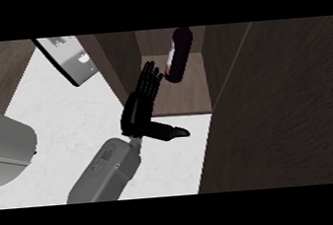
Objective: Pick up the wine, place it into the cabinet and close the cabinet
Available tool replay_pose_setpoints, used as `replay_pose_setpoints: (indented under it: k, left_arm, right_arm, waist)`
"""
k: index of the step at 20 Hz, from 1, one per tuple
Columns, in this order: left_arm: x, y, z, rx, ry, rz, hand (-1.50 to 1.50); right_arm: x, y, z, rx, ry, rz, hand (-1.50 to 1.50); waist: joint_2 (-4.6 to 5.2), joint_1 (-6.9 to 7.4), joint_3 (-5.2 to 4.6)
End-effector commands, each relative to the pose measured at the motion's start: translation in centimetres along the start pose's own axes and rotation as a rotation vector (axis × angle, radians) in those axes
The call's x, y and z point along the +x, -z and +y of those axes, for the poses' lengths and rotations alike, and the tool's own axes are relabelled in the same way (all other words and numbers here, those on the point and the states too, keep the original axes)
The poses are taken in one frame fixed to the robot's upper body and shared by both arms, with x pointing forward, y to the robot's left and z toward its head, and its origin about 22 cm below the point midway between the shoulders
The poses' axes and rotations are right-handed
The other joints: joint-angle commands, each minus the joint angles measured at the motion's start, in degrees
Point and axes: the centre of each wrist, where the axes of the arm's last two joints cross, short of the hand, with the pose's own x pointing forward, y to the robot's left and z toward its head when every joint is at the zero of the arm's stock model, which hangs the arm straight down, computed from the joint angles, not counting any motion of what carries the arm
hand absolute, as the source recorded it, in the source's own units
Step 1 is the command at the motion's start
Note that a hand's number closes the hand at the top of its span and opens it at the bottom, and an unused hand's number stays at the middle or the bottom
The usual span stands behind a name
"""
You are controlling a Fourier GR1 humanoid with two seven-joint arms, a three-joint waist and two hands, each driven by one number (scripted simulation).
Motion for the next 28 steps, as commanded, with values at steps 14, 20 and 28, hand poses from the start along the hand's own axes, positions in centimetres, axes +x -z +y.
replay_pose_setpoints:
  k: [14, 20, 28]
  left_arm:
    - [3.8, -10.8, 4.8, 0.068, -0.062, -0.037, -1.50]
    - [6.3, -12.4, 8.6, 0.064, -0.003, -0.100, -1.50]
    - [9.2, -14.9, 13.7, 0.120, 0.038, -0.122, -1.50]
  right_arm:
    - [5.8, -1.8, -0.2, 0.181, 0.114, -0.015, -1.50]
    - [4.9, -1.8, 0.1, 0.454, 0.139, 0.049, 1.50]
    - [5.0, -2.1, 0.8, 0.542, 0.159, 0.006, 1.50]
  waist:
    - [0.53, -1.30, -0.05]
    - [0.68, 0.23, -0.06]
    - [0.88, -0.67, -0.11]
